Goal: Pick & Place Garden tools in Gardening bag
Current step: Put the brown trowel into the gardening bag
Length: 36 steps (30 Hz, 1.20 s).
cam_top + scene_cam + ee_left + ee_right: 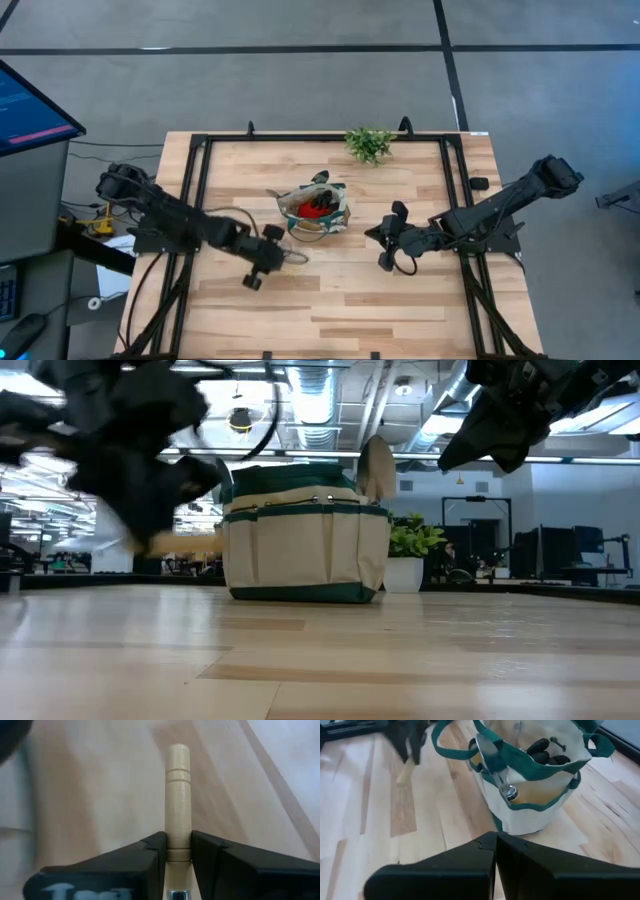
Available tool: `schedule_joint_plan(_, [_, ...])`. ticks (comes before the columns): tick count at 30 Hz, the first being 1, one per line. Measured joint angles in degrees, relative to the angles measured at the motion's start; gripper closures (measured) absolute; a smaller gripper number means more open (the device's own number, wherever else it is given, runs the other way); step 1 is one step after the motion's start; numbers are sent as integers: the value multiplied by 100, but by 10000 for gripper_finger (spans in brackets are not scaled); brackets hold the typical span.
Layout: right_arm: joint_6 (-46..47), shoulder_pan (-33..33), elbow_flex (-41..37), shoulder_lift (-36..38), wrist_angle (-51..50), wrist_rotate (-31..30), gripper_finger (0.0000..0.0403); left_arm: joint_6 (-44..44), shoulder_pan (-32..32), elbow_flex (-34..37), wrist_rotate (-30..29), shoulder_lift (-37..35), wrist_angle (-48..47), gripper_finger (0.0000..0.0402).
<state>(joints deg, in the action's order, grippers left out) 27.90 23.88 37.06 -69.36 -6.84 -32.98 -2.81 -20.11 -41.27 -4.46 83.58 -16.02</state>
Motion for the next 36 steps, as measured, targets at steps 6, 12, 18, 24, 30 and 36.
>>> schedule_joint_plan(6, [-100,-2,0,-1,467,380,403,-141,723,-450,131,-494,-523,358])
schedule_joint_plan(12, [-1092,9,4,-363,1968,780,403,-309,977,-966,146,-622,-782,358])
schedule_joint_plan(18, [-1855,-3,27,-977,3202,789,403,-112,959,-1243,305,-624,-889,358])
schedule_joint_plan(24, [-1947,-166,559,-1620,3253,775,380,168,959,-1384,440,-624,-888,358])
schedule_joint_plan(30, [-2208,-323,1302,-2183,2717,762,298,384,959,-1393,439,-624,-948,358])
schedule_joint_plan(36, [-2247,-403,1770,-2629,2483,775,222,422,959,-1393,438,-624,-977,358])
